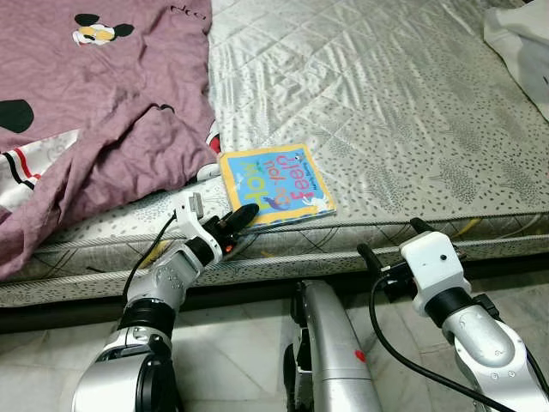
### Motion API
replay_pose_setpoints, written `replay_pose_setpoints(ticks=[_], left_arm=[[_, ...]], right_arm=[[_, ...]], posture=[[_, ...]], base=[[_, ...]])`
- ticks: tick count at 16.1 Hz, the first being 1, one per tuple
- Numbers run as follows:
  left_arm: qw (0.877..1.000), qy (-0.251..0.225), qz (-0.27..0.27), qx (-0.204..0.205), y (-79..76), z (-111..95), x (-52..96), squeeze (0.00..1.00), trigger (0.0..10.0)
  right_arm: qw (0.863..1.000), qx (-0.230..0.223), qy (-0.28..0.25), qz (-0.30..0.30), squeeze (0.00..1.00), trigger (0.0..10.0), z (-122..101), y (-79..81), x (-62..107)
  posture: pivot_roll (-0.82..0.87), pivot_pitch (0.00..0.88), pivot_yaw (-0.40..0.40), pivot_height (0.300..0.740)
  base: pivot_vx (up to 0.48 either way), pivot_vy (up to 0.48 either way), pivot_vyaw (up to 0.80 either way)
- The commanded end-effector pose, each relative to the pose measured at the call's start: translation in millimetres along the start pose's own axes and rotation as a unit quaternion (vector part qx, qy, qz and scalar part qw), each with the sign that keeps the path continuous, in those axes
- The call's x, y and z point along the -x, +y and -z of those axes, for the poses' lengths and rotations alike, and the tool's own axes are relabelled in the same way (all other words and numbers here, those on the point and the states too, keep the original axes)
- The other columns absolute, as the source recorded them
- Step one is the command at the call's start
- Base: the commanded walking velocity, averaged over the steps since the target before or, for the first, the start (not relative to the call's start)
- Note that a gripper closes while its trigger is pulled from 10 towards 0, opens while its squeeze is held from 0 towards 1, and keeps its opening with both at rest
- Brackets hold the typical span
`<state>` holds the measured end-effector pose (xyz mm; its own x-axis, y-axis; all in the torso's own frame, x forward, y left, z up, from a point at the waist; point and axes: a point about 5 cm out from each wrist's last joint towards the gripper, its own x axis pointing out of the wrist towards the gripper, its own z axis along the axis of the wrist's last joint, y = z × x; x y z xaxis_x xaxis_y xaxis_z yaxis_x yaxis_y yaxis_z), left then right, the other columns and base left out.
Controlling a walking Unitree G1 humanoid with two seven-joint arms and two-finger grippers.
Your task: Clean up the room
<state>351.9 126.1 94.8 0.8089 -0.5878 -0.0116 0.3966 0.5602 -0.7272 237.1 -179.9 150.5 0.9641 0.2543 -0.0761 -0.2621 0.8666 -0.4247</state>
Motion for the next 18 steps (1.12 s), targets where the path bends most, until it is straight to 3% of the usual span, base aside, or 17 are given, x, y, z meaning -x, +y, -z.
replay_pose_setpoints(ticks=[1,9,13,15,17,18], left_arm=[[1.000,0.017,0.007,0.020,-1.0,10.7,-1.7,0.00,0.0],[0.999,0.003,-0.001,0.035,-0.1,5.9,-4.3,0.00,0.0],[1.000,-0.009,0.003,0.011,-3.9,3.4,-7.7,0.00,0.0],[0.999,-0.017,-0.001,-0.047,-7.9,-1.7,-11.0,0.00,0.0],[0.993,-0.051,-0.009,-0.103,-15.9,-12.5,-14.4,0.00,0.0],[0.988,-0.070,-0.038,-0.136,-15.2,-18.2,-13.1,0.00,0.0]], right_arm=[[1.000,0.005,0.007,-0.004,0.00,10.0,3.6,1.0,1.2],[1.000,0.014,-0.003,-0.007,0.00,10.0,2.6,0.2,-6.0],[1.000,0.006,-0.020,-0.014,0.00,10.0,-1.8,4.1,-15.6],[1.000,0.002,-0.026,-0.013,0.00,10.0,-2.6,5.7,-23.0],[0.999,-0.028,-0.037,-0.001,0.00,10.0,-5.0,7.8,-36.1],[0.998,-0.058,-0.038,0.007,0.00,10.0,-5.7,8.7,-43.5]], posture=[[-0.32,0.217,-0.110,0.504],[-0.32,0.200,-0.112,0.504],[-0.30,0.173,-0.106,0.504],[-0.28,0.151,-0.095,0.504],[-0.25,0.127,-0.082,0.504],[-0.23,0.111,-0.073,0.504]], base=[[0.000,0.000,0.00],[0.000,0.000,0.00],[0.000,0.000,0.00],[0.000,0.000,0.00],[0.000,0.000,0.00],[0.000,0.000,0.00]])
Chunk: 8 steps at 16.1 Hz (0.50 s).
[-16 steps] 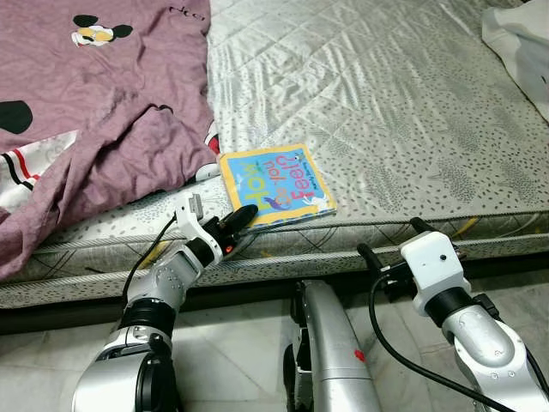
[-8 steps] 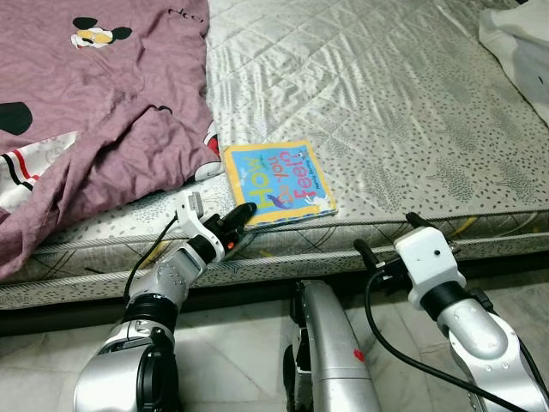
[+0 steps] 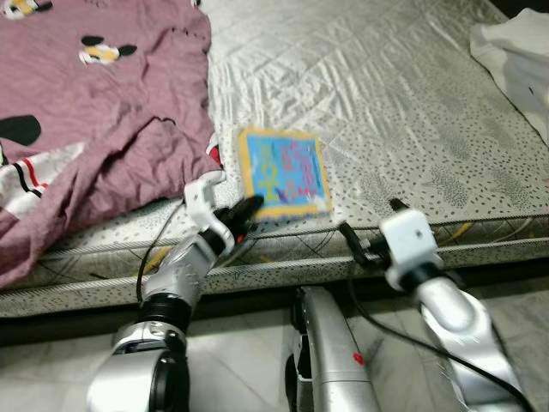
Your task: Clean up the room
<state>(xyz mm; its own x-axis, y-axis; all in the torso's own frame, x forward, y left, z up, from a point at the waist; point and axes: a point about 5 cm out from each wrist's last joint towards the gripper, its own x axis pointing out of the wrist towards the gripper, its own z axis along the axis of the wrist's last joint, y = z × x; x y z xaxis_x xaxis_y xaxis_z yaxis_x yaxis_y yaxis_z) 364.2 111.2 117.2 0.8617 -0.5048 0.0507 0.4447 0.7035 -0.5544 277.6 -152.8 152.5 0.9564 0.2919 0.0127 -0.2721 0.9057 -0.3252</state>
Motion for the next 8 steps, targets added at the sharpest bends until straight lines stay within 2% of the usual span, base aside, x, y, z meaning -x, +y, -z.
replay_pose_setpoints(ticks=[1,2,3,4,5,7,8], left_arm=[[0.998,-0.032,-0.041,-0.043,7.8,-11.9,6.7,0.00,0.0],[0.997,-0.042,-0.050,-0.048,8.7,-14.9,8.0,0.00,0.0],[0.993,-0.061,-0.060,-0.086,8.4,-21.2,15.0,0.00,0.0],[0.989,-0.068,-0.064,-0.113,7.7,-24.0,20.9,0.00,0.0],[0.985,-0.072,-0.075,-0.141,6.6,-25.1,29.8,0.00,0.0],[0.975,-0.081,-0.106,-0.176,8.4,-27.6,40.0,0.00,0.0],[0.958,-0.088,-0.148,-0.228,16.0,-31.8,51.0,0.00,2.2]], right_arm=[[0.999,-0.039,0.014,0.017,0.00,10.0,6.6,-2.4,-5.9],[0.998,-0.056,0.017,0.020,0.00,10.0,7.4,-1.5,-9.8],[0.992,-0.115,0.024,0.037,0.00,10.0,10.7,0.0,-21.0],[0.989,-0.134,0.019,0.053,0.00,10.0,11.2,-0.5,-30.7],[0.991,-0.121,-0.002,0.060,0.00,10.0,7.2,0.4,-39.2],[0.989,-0.128,-0.022,0.068,0.00,10.0,2.0,4.7,-54.4],[0.986,-0.141,-0.032,0.079,0.00,10.0,-1.3,7.4,-62.1]], posture=[[-0.20,0.091,-0.060,0.504],[-0.19,0.086,-0.057,0.504],[-0.15,0.055,-0.043,0.504],[-0.12,0.028,-0.033,0.504],[-0.10,0.011,-0.028,0.504],[-0.06,0.000,-0.015,0.504],[-0.04,0.000,-0.010,0.504]], base=[[0.000,0.000,0.00],[0.000,0.000,0.00],[0.000,0.000,0.00],[0.000,0.000,0.00],[0.000,0.000,0.00],[0.000,0.000,0.00],[0.000,0.000,0.00]])
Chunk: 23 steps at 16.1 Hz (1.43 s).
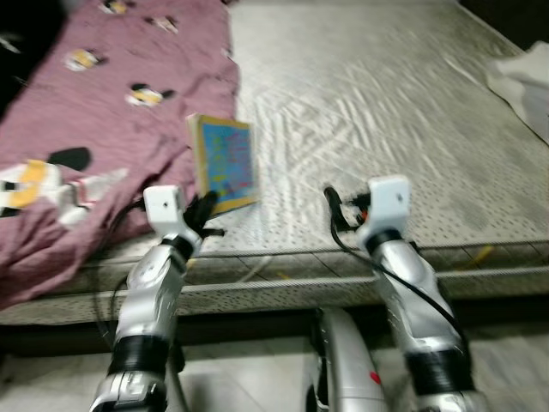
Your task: Clean up the room
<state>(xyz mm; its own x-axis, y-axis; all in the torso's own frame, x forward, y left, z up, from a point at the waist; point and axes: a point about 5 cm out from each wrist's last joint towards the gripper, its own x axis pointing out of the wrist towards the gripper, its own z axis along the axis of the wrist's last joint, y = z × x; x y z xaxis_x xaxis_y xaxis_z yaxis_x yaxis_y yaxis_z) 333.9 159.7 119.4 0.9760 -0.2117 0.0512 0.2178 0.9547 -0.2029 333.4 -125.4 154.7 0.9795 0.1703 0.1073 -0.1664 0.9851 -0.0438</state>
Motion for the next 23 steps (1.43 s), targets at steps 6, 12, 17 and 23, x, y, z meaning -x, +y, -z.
replay_pose_setpoints(ticks=[6,12,17,23], left_arm=[[0.985,-0.060,-0.084,-0.135,14.0,-17.2,14.9,0.00,10.0],[0.982,-0.085,-0.079,-0.151,15.8,-25.2,9.9,0.00,10.0],[0.982,-0.087,-0.064,-0.156,13.1,-29.6,0.0,0.00,10.0],[0.979,-0.100,-0.090,-0.156,7.0,-25.6,2.3,0.00,10.0]], right_arm=[[0.997,-0.005,-0.045,0.069,0.00,10.0,-4.7,-9.6,-18.4],[0.997,-0.012,-0.024,0.073,0.00,10.0,-3.9,-35.7,-29.7],[0.998,0.009,-0.008,0.060,0.00,10.0,-23.7,-58.8,-49.1],[0.992,-0.014,-0.022,0.127,0.00,10.0,5.4,-62.1,-20.1]], posture=[[0.00,0.000,-0.008,0.513],[-0.05,0.000,0.034,0.569],[-0.08,0.000,0.075,0.620],[-0.07,0.000,0.038,0.666]], base=[[0.000,0.000,0.00],[0.000,0.000,0.00],[0.000,0.000,0.00],[0.000,0.000,0.00]])
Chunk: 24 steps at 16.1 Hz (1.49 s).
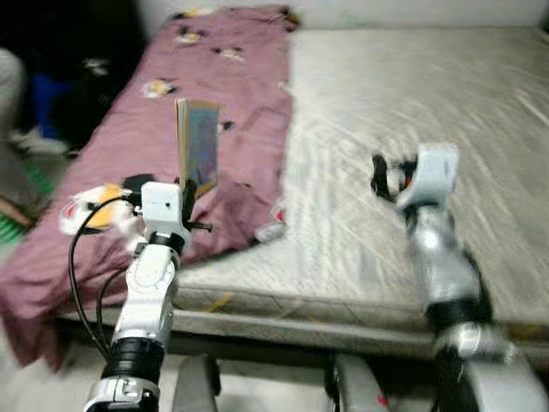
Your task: Clean up the room
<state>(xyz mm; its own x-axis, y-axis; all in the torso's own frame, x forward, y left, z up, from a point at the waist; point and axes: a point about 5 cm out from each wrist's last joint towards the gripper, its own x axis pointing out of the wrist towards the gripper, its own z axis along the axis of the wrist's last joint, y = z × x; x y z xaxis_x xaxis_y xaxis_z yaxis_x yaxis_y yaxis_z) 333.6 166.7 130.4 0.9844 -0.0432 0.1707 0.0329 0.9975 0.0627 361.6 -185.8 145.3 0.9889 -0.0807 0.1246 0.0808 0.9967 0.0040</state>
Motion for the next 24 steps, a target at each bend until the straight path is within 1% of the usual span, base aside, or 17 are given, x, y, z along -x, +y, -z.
replay_pose_setpoints(ticks=[1,3,4,6,7,9,10,11,13,14,15,18,20,23,24], left_arm=[[0.999,-0.038,-0.018,-0.011,7.3,-12.2,1.4,0.00,10.0],[0.999,-0.041,-0.018,-0.013,8.7,-12.5,5.5,0.00,10.0],[0.999,-0.036,-0.017,-0.014,8.7,-12.1,5.7,0.00,10.0],[0.999,-0.045,-0.004,-0.018,3.8,-16.0,5.8,0.00,10.0],[0.999,-0.048,0.000,-0.022,2.3,-17.0,6.4,0.00,10.0],[0.999,-0.047,-0.002,-0.016,1.4,-15.9,7.5,0.00,10.0],[0.999,-0.046,-0.001,-0.014,-1.2,-15.1,8.9,0.00,10.0],[0.999,-0.042,0.010,-0.011,-9.2,-13.7,10.7,0.00,10.0],[0.999,-0.035,0.012,-0.009,-12.8,-12.2,13.3,0.00,10.0],[0.999,-0.029,0.011,-0.010,-13.3,-9.5,16.5,0.00,10.0],[1.000,-0.015,0.003,-0.003,-12.6,-4.6,21.9,0.00,10.0],[1.000,0.002,-0.003,-0.007,-13.1,1.7,30.3,0.00,10.0],[1.000,0.009,0.000,-0.003,-14.8,3.0,34.1,0.00,10.0],[1.000,0.017,0.019,0.006,-23.8,4.2,36.9,0.00,10.0],[0.999,0.019,0.030,0.013,-29.3,4.4,37.4,0.00,10.0]], right_arm=[[1.000,-0.012,-0.014,0.021,0.00,10.0,1.7,5.0,8.7],[0.999,-0.014,-0.008,0.035,0.00,10.0,11.7,12.2,22.2],[0.999,-0.017,-0.016,0.032,0.00,10.0,11.4,19.0,27.1],[0.999,-0.012,-0.025,0.020,0.00,10.0,4.4,26.6,26.9],[0.999,-0.014,-0.028,0.024,0.00,10.0,-1.1,26.9,24.5],[0.999,-0.017,-0.031,0.034,0.00,10.0,-4.9,24.6,24.9],[0.999,-0.017,-0.031,0.039,0.00,10.0,-5.5,23.1,28.0],[0.999,-0.014,-0.023,0.040,0.00,10.0,-1.5,22.2,35.6],[0.999,-0.013,-0.014,0.041,0.00,10.0,2.4,21.4,41.8],[0.999,-0.009,-0.006,0.044,0.00,10.0,5.8,20.4,46.3],[0.999,-0.009,0.009,0.046,0.00,10.0,10.2,18.8,53.2],[0.999,0.001,0.035,0.041,0.00,10.0,18.8,16.2,64.5],[0.998,0.000,0.042,0.042,0.00,10.0,19.1,14.5,67.3],[0.998,0.000,0.045,0.040,0.00,10.0,14.9,11.3,64.8],[0.998,0.027,0.044,0.035,0.00,10.0,12.4,8.6,61.6]], posture=[[-0.07,0.000,0.039,0.666],[-0.07,0.000,0.042,0.666],[-0.07,0.000,0.042,0.666],[-0.07,0.000,0.039,0.685],[-0.08,0.000,0.034,0.699],[-0.10,0.000,0.039,0.718],[-0.11,0.000,0.042,0.732],[-0.11,0.000,0.051,0.740],[-0.11,0.000,0.052,0.740],[-0.12,0.000,0.053,0.740],[-0.12,0.000,0.048,0.740],[-0.12,0.000,0.036,0.740],[-0.12,0.000,0.025,0.740],[-0.12,0.010,0.008,0.740],[-0.12,0.013,0.001,0.740]], base=[[0.000,0.000,0.00],[0.000,0.000,0.00],[0.000,0.000,0.00],[0.000,0.000,0.00],[0.000,0.000,0.00],[0.000,0.000,0.00],[0.000,0.000,0.00],[0.000,0.000,0.00],[0.000,0.000,0.00],[0.000,0.000,0.00],[0.000,0.000,0.00],[0.000,0.000,0.00],[0.000,0.000,0.00],[0.000,0.000,0.00],[0.000,0.000,0.00]])
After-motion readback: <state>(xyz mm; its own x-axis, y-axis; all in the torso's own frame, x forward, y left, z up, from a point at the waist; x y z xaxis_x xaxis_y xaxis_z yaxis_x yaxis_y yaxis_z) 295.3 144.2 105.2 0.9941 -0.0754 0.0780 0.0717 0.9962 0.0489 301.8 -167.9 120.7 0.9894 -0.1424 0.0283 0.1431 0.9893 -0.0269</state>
